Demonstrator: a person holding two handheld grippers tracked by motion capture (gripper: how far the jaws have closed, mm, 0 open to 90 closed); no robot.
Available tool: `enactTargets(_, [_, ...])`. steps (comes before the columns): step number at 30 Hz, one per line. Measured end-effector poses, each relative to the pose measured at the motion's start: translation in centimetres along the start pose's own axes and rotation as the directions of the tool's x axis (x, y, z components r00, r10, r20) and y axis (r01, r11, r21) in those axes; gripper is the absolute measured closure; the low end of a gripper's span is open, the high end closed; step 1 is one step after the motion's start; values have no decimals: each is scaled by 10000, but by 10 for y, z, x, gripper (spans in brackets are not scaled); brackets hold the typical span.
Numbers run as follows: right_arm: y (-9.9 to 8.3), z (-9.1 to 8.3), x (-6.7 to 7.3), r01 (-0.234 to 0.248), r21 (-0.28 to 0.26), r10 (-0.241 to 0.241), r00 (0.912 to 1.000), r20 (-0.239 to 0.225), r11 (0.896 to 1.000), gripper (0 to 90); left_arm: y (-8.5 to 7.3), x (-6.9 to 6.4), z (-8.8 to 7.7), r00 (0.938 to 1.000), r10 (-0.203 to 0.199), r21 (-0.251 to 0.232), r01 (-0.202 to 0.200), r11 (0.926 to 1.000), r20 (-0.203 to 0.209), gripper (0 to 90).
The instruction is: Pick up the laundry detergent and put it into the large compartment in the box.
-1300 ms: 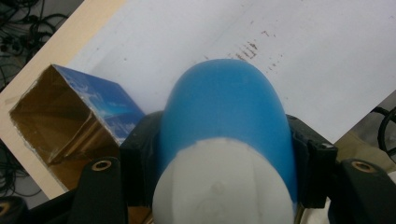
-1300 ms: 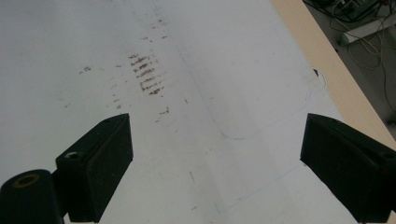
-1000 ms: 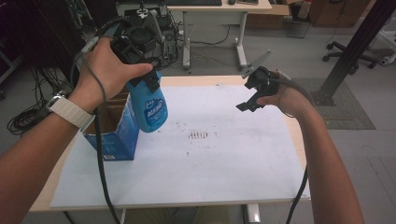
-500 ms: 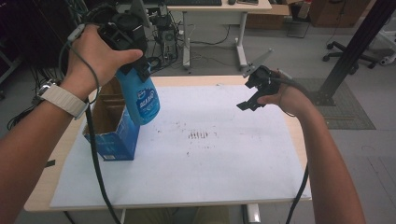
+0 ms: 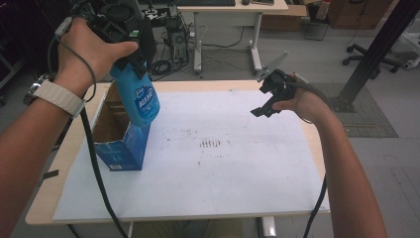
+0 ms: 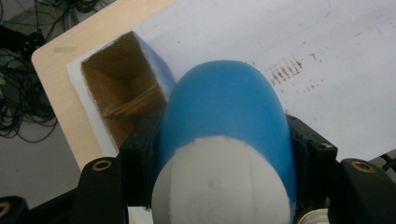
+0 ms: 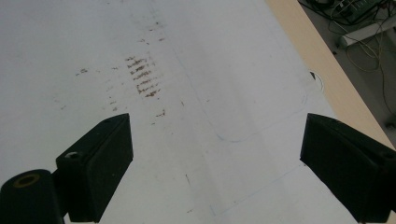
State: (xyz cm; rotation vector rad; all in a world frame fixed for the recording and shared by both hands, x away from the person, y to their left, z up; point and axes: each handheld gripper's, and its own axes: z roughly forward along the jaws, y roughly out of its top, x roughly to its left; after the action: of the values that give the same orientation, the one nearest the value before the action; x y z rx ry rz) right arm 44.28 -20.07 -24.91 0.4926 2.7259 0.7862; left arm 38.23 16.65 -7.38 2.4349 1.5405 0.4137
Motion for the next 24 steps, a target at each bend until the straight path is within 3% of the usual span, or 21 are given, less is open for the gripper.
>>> enactTargets(11, [2, 3, 0, 39, -2, -39, 10000, -54, 10000, 93, -2, 18, -6, 9974, -689, 39, 690, 9976, -211, 378])
enactTargets(24, [-1, 1, -1, -13, 51, 13, 10000, -3, 10000, 93, -6, 41, -8, 9869, -1520, 23, 1523, 9883, -536, 378])
